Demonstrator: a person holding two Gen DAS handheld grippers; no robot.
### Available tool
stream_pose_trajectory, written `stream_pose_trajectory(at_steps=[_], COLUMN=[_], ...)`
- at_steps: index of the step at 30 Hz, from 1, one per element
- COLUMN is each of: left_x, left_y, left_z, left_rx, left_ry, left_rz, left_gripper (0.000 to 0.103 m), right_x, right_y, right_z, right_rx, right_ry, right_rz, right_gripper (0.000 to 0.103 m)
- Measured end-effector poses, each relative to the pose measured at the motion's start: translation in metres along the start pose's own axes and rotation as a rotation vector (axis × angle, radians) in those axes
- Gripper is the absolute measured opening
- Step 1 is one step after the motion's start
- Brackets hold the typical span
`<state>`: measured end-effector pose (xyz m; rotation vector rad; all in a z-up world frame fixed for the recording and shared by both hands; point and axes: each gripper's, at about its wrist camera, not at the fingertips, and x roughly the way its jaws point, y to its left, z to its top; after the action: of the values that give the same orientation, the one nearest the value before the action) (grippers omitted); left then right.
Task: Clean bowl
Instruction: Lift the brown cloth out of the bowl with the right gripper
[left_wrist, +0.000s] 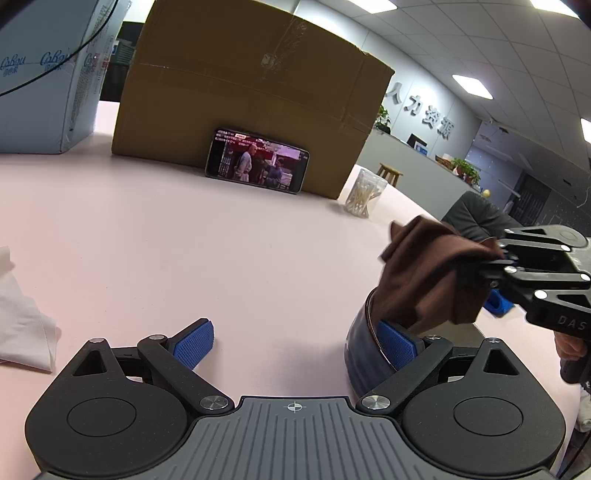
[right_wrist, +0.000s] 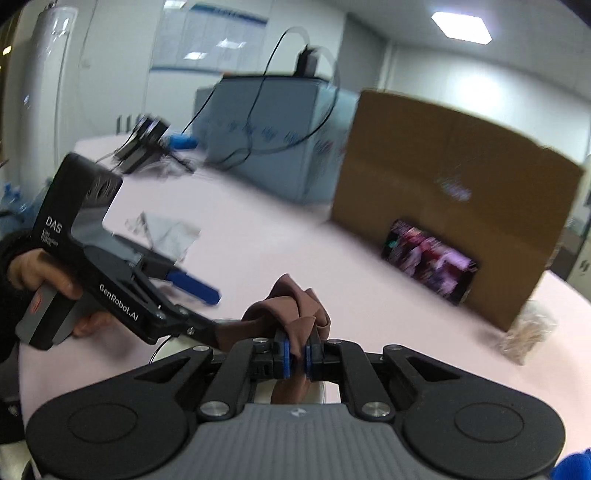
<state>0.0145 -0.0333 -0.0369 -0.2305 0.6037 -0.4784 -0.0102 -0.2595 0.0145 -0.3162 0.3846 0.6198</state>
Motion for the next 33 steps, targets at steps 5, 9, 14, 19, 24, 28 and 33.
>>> stream_pose_trajectory(at_steps=[5,9,14,19,24,28,33], left_x=[0.0,0.0,0.001,0.002,0.003,0.003,0.004], left_y=[0.001,0.001,0.002,0.002,0.002,0.001,-0.001], left_z=[0.0,0.0,0.001,0.001,0.001,0.001,0.001], left_rx=[-0.001,-0.001,-0.002,-0.002,0.0,0.004,0.018], left_ry=[0.001,0.001,0.001,0.002,0.003,0.0,0.002], left_rz=[-0.001,-0.001,-0.003,-0.005,-0.005,-0.005,-0.011], left_gripper=[0.097,0.097,0.097,0.097,0.097,0.097,0.097], right_x=[-0.033,-0.066,-0.092,-0.097,-0.075,-0.066,-0.053], right_y=[0.003,0.007,0.006,0.01,0.012,0.01,0.004], right_z=[-0.017,-0.032,-0.049,-0.061,-0.071,-0.073,-0.079], right_rx=[0.118,0.217,0.266,0.264,0.269,0.3,0.368], right_ry=[-0.118,-0.188,-0.169,-0.09,0.001,0.019,0.004], right_rz=[-0.118,-0.144,-0.027,0.012,-0.008,-0.058,-0.088], right_gripper=[0.009,0.009,0.009,0.011,0.011,0.012,0.012])
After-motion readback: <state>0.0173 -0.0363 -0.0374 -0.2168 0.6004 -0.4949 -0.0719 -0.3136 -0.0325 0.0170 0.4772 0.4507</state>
